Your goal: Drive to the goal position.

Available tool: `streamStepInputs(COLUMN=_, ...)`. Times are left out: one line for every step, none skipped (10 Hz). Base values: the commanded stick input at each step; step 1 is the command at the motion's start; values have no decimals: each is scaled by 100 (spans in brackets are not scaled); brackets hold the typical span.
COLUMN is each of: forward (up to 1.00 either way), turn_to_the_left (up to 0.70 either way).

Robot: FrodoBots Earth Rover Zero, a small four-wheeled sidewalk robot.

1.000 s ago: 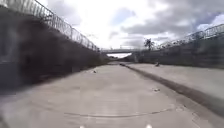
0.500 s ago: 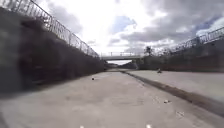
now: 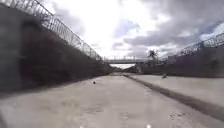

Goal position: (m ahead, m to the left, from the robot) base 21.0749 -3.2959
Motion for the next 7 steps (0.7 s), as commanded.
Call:
streamStepInputs(forward=100, turn_to_the_left=0)
streamStepInputs(forward=100, turn_to_the_left=0)
streamStepInputs(forward=100, turn_to_the_left=0)
streamStepInputs(forward=100, turn_to_the_left=0)
streamStepInputs(forward=100, turn_to_the_left=0)
streamStepInputs(forward=100, turn_to_the_left=0)
streamStepInputs(forward=100, turn_to_the_left=0)
